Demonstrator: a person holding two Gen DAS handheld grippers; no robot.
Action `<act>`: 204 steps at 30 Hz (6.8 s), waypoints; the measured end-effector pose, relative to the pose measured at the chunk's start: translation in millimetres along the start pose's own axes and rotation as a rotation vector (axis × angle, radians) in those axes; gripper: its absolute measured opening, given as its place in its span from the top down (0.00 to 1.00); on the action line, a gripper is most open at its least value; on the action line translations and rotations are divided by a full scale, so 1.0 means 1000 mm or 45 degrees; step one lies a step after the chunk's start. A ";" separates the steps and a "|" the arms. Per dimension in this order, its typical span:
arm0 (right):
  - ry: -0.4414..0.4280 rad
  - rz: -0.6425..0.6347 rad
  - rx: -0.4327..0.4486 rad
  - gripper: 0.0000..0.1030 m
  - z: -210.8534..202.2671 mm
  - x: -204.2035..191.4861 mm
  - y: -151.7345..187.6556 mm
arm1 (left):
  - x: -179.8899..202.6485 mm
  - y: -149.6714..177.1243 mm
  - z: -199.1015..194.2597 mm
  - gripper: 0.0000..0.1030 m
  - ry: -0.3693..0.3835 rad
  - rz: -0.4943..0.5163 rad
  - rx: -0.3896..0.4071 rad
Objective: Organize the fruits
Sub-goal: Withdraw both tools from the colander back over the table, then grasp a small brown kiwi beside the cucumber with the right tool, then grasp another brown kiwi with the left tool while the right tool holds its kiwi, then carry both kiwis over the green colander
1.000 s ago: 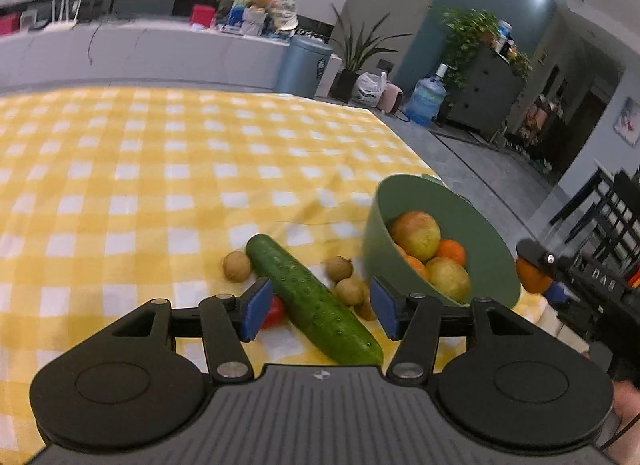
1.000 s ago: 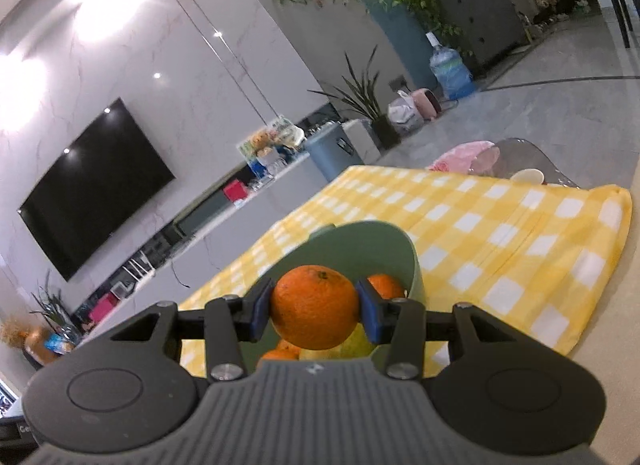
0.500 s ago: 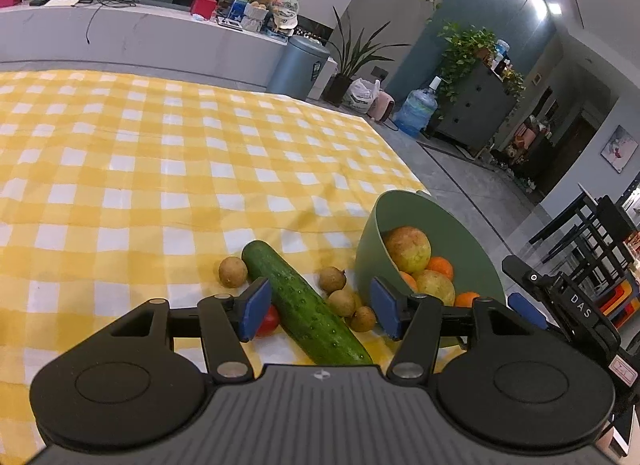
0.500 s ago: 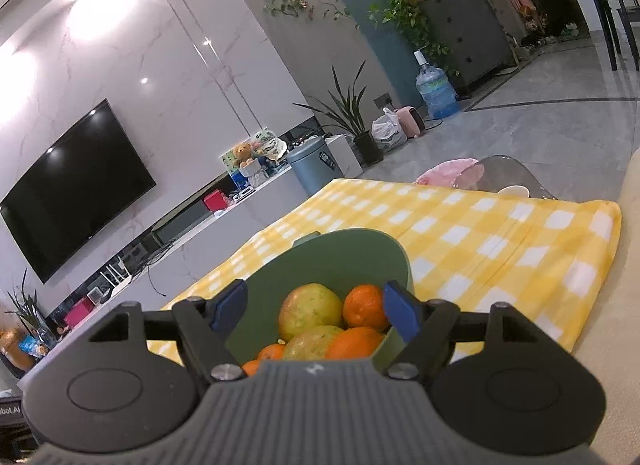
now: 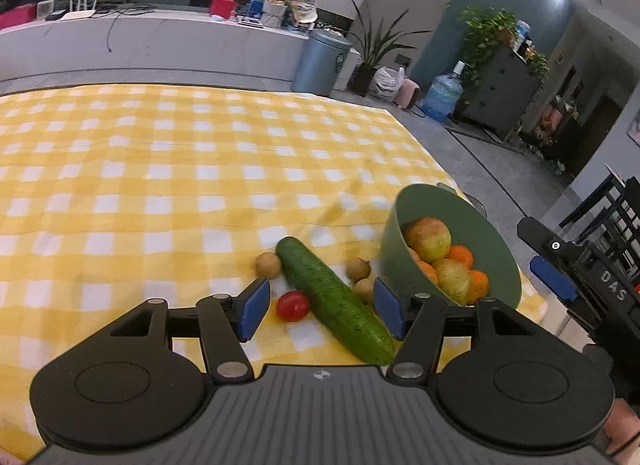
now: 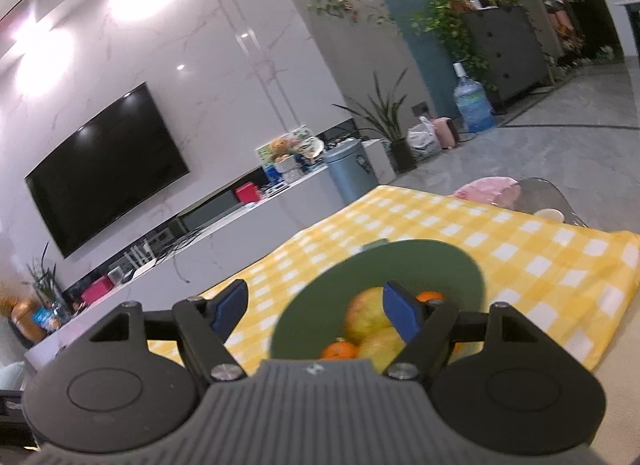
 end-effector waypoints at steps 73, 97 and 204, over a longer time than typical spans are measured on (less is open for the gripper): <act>0.281 -0.063 -0.258 0.82 0.067 -0.063 0.108 | -0.088 -0.007 0.043 0.31 -0.304 -0.286 -0.201; 0.008 -0.085 -0.211 0.82 0.066 -0.060 0.094 | -0.090 -0.008 0.045 0.30 -0.325 -0.299 -0.194; -0.369 -0.707 -0.450 0.80 0.077 -0.119 0.128 | -0.076 -0.018 0.092 0.65 -0.099 -0.363 -0.151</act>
Point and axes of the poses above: each gripper's, at about its wrist camera, not at the fingertips, and z roughly the way its jaws point, x to its right, y to its underside, the point moved 3 cm from there along z, roughly the way its jaws point, and after that the axes turned 13 degrees about -z, right-handed, at the moved point
